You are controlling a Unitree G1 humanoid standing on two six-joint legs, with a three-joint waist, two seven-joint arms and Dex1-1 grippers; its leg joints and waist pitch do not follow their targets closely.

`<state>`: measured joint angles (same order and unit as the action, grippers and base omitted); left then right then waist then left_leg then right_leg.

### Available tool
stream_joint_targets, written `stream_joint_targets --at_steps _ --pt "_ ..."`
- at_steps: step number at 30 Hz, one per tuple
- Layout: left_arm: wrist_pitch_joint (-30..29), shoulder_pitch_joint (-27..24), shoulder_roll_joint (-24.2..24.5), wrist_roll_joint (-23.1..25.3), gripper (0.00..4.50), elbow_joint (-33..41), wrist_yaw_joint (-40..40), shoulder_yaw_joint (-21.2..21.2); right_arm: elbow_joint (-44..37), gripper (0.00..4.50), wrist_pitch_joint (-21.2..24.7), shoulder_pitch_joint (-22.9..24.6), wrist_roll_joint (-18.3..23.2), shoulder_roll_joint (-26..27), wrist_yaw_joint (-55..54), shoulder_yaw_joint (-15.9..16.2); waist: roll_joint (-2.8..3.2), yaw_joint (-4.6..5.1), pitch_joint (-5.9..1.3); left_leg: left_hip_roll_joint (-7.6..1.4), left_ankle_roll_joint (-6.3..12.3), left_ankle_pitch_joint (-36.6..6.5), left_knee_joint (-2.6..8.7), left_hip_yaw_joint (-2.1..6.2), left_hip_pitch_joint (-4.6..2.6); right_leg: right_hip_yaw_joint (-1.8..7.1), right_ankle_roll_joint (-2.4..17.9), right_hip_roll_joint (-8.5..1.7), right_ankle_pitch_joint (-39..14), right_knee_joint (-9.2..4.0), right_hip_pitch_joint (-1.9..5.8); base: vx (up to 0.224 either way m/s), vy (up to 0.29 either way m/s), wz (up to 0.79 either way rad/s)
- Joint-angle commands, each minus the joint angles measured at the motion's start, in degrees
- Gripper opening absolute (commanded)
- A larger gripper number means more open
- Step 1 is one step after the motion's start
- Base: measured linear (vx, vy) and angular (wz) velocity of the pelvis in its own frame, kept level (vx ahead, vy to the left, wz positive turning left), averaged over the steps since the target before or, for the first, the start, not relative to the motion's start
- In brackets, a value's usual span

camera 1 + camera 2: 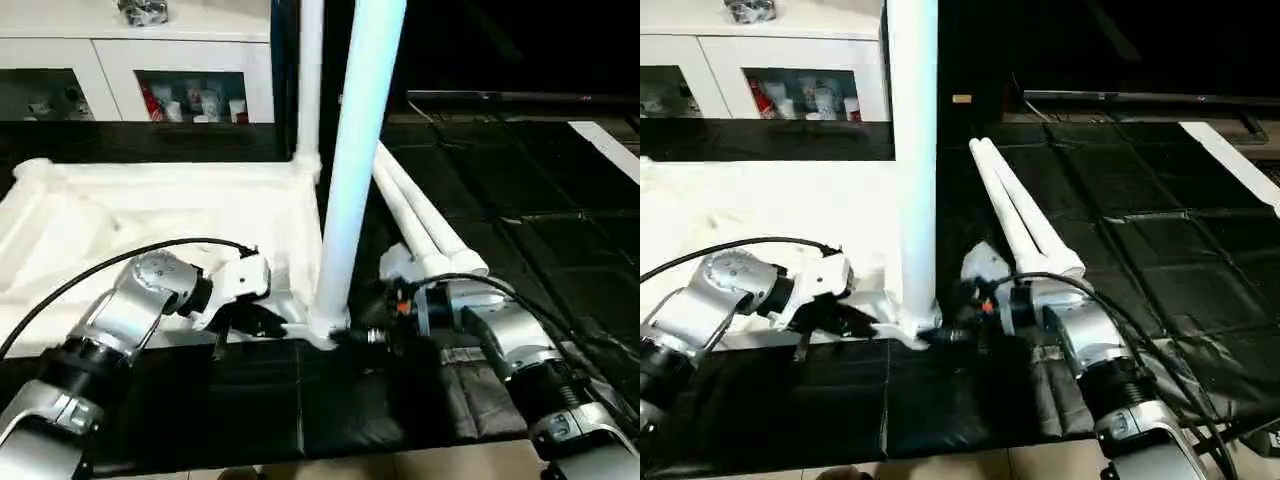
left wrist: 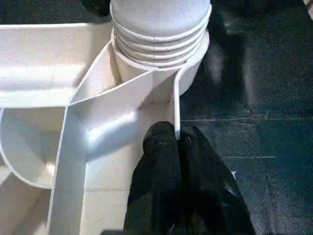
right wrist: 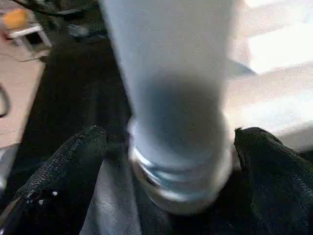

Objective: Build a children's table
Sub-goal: Rotate leg to tighten

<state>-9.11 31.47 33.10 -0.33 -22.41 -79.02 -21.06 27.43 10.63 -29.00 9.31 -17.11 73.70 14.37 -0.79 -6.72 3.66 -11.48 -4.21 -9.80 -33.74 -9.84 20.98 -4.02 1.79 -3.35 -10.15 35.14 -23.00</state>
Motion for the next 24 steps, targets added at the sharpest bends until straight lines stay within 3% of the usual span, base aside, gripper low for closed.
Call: stream_joint_targets --at_steps 1,15,16,18,24 --pt "2.0 0.7 -0.4 0.1 0.00 0.4 -2.9 -2.0 -1.1 4.29 0.3 -0.1 0.7 -0.5 1.7 0.8 0.40 0.08 -4.11 -2.09 0.53 -13.4 3.98 0.42 -0.93 2.96 10.3 -4.82 -16.1 -4.39 2.72 0.000 0.000 0.00" --pt "3.8 0.4 -0.5 0.5 0.00 0.8 -4.1 -2.8 1.7 3.18 -0.3 -1.8 0.2 0.8 1.3 1.2 0.41 -0.54 -4.19 -2.12 0.18 -12.4 3.96 0.35 -0.97 2.98 10.1 -4.89 -15.6 -4.20 2.64 0.000 0.000 0.00" --pt "3.9 0.4 -0.4 0.5 0.00 0.7 -4.1 -2.7 2.1 3.05 -0.4 -2.0 0.1 1.0 1.2 1.2 0.11 -0.56 -4.20 -2.10 0.26 -12.3 3.93 0.30 -0.94 2.97 10.1 -4.85 -15.7 -4.18 2.66 0.000 0.000 0.00" --pt "4.1 0.5 -0.4 0.6 0.00 0.4 -3.9 -2.6 2.7 2.84 -0.6 -2.2 0.0 1.3 1.1 1.2 0.29 -0.71 -4.21 -2.13 0.32 -12.0 3.93 0.32 -0.90 2.97 10.0 -4.89 -15.5 -4.14 2.64 0.000 0.000 0.00" --pt "3.9 0.7 -0.6 0.7 0.00 -0.3 -3.1 -2.3 2.9 2.67 -0.7 -2.3 0.0 1.7 0.8 1.2 0.39 -0.75 -4.15 -2.08 0.01 -12.8 3.97 0.35 -0.97 2.96 9.7 -4.85 -16.6 -4.27 2.58 0.000 0.000 0.00"
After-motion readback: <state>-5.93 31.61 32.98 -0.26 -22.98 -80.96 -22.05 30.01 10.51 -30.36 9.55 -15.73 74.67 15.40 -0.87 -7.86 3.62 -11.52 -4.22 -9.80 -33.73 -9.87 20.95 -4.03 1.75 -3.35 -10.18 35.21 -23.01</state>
